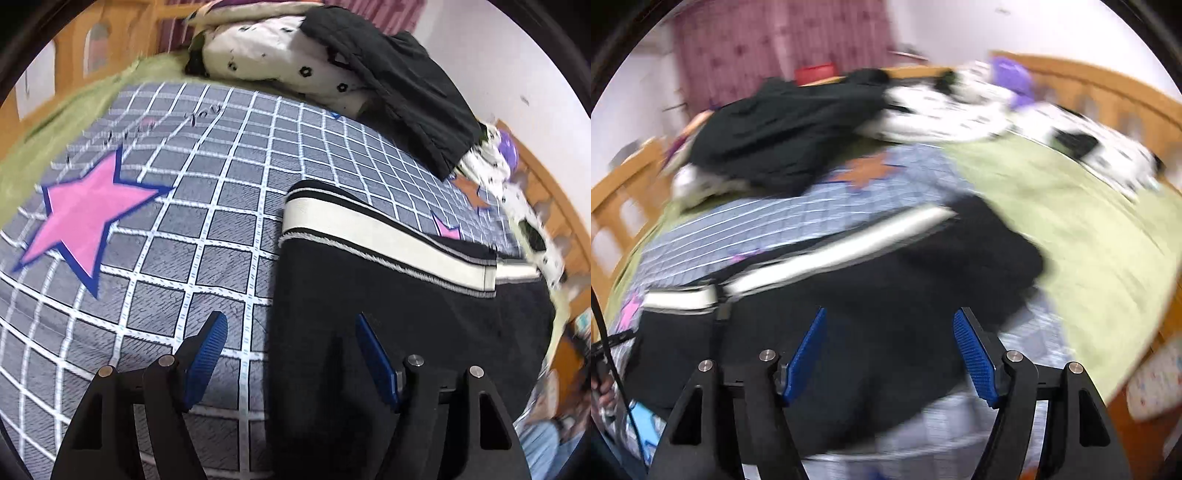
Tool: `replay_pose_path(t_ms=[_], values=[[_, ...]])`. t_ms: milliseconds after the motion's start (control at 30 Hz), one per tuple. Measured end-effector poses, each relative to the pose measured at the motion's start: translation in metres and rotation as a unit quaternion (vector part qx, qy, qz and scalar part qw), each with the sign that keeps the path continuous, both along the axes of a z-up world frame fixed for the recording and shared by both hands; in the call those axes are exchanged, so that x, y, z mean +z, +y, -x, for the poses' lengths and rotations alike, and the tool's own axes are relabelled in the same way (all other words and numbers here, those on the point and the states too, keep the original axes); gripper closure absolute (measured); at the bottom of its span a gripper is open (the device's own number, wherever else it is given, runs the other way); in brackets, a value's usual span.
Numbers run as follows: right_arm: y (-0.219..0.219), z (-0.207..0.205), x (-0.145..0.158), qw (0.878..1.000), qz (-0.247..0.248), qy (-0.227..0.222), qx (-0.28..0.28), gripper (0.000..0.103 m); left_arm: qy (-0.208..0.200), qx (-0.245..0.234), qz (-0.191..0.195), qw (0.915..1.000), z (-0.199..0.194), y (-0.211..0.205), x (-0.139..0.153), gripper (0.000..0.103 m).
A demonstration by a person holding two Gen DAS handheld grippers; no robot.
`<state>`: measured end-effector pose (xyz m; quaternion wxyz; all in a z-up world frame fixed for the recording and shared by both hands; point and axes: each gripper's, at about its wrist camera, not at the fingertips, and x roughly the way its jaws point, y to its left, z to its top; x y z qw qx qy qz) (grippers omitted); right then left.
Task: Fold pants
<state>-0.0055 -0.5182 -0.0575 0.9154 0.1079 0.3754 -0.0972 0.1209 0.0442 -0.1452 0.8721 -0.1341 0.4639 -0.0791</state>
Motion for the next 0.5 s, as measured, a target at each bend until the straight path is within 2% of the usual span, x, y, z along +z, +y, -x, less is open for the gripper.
replay_pose_path(t_ms=[100, 167, 233, 333, 367, 433, 500], values=[[-0.037, 0.0, -0.026, 0.999, -0.019, 0.031, -0.027, 0.033, 0.0, -0.021, 0.0, 0.9998, -0.012, -0.006, -0.004, 0.034], [-0.053, -0.008, -0.043, 0.996, -0.073, 0.05, -0.016, 0.033, 0.004, -0.041, -0.008, 0.9991, -0.022, -0.013, -0.008, 0.034], [-0.064, -0.019, -0.053, 0.992, -0.12, 0.039, -0.006, 0.033, 0.013, -0.051, 0.004, 0.9986, -0.034, -0.015, -0.017, 0.034], [-0.07, -0.045, -0.069, 0.993, -0.102, 0.055, -0.008, 0.033, 0.011, -0.052, 0.028, 0.9982, -0.043, -0.012, -0.023, 0.036], [-0.072, -0.055, -0.075, 0.993, -0.101, 0.062, -0.009, 0.034, 0.007, -0.061, 0.036, 0.9975, -0.047, -0.012, -0.022, 0.039], [-0.076, -0.066, -0.085, 0.991, -0.12, 0.057, -0.001, 0.034, 0.015, -0.074, 0.049, 0.9959, -0.056, -0.014, -0.022, 0.055], [-0.076, -0.074, -0.086, 0.991, -0.126, 0.042, -0.002, 0.034, 0.028, -0.076, 0.06, 0.9949, -0.065, -0.018, -0.024, 0.061]])
